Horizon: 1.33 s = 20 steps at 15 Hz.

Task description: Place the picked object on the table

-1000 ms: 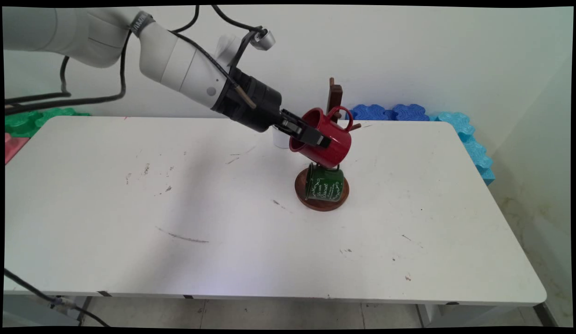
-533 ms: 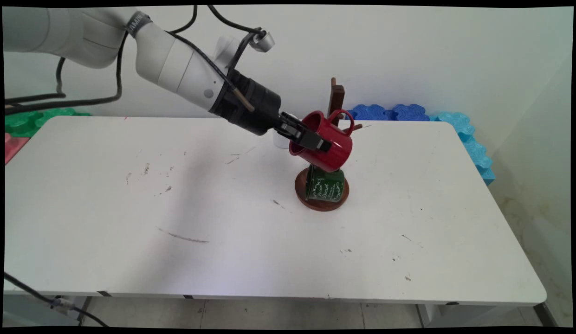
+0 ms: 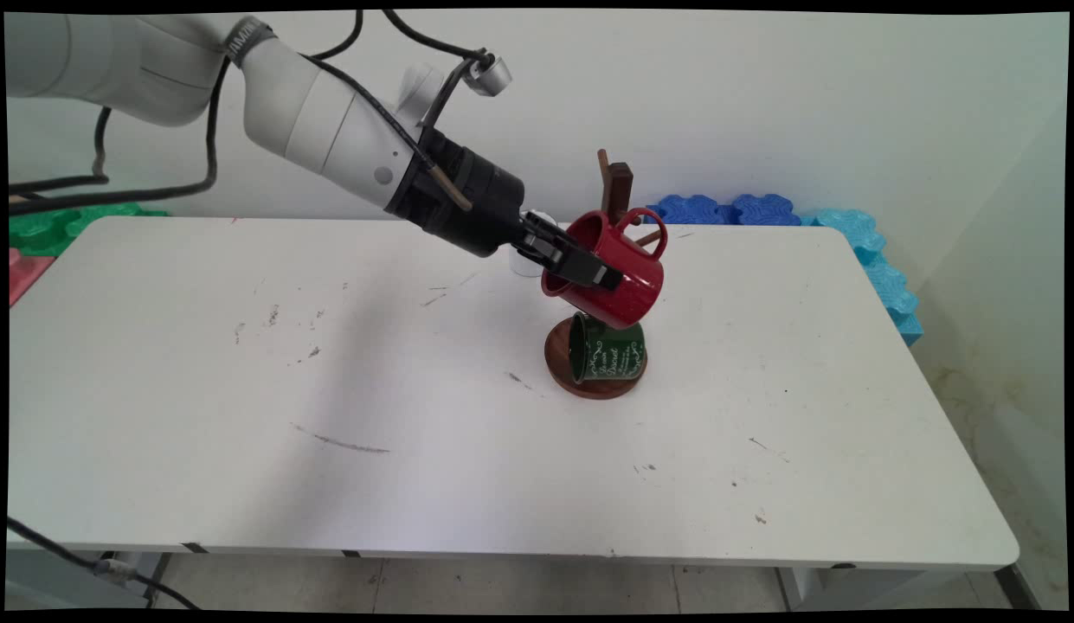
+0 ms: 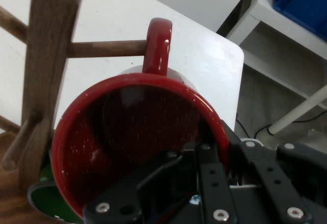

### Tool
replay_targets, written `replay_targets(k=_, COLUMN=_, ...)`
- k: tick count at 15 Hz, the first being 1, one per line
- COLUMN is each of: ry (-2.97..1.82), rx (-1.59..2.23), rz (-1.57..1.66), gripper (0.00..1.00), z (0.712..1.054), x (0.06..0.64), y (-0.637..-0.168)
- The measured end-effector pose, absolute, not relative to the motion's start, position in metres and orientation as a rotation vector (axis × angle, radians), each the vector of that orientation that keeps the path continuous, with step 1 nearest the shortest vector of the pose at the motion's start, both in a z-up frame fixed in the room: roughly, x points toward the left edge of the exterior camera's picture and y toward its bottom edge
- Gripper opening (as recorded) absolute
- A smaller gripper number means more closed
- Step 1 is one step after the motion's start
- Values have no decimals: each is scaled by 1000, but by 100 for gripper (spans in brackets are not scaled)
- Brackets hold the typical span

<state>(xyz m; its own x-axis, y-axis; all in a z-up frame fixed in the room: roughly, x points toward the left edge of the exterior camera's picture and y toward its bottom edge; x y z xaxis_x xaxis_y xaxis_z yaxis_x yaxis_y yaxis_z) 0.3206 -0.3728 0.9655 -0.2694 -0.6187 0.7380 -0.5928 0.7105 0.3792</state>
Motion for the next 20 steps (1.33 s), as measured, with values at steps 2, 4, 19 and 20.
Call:
replay_targets(k=2, ry=-1951, rx=928, rz=-37, gripper=0, z=967, x=319, y=-371)
replay_targets(k=4, ry=-1950, rx=924, rz=-39, gripper=0, z=969, x=318, y=-369)
replay_targets(k=19, ry=-1995, rx=870, rz=-67, gripper=0, z=978, x=327, y=-331)
replay_targets(k=20, ry=-2007, rx=862, rz=-64, gripper=0, z=979, x=331, y=-327)
